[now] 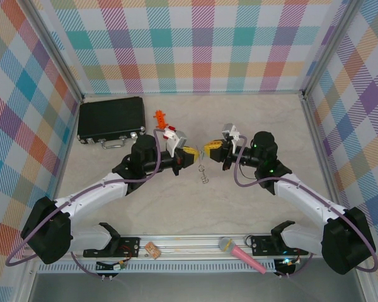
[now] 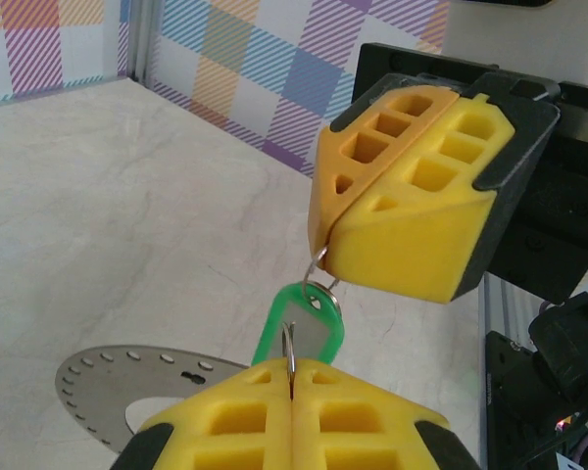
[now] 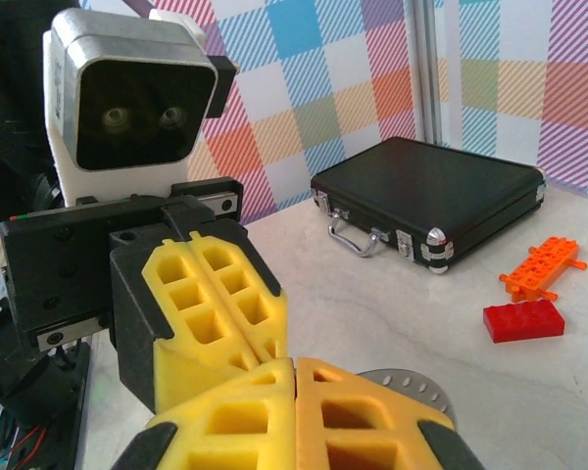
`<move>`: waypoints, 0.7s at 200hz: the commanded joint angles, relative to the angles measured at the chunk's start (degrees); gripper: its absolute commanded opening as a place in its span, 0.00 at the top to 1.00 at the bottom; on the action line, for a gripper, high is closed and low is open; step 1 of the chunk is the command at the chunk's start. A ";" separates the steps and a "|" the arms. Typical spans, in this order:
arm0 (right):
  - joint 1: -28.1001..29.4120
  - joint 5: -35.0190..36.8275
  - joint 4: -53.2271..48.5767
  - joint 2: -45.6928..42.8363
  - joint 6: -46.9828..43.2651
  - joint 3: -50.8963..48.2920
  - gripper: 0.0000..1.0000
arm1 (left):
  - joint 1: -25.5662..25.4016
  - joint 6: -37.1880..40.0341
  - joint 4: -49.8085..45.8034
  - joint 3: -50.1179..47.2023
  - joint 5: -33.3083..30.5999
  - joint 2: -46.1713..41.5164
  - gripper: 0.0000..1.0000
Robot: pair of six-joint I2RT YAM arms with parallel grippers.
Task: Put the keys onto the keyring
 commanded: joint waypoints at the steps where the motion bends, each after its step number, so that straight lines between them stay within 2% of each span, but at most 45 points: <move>1: 0.40 -2.37 0.39 0.52 -1.36 0.68 1.00 | -0.76 1.27 -2.03 2.12 0.73 -1.79 1.00; 78: 0.58 0.28 1.90 0.24 -2.69 -1.42 1.00 | -0.75 1.39 -6.26 3.84 1.59 -3.39 1.00; 140: 0.58 -1.16 3.71 0.34 -3.09 -2.39 1.00 | -0.76 1.57 -9.23 5.66 3.33 -3.15 1.00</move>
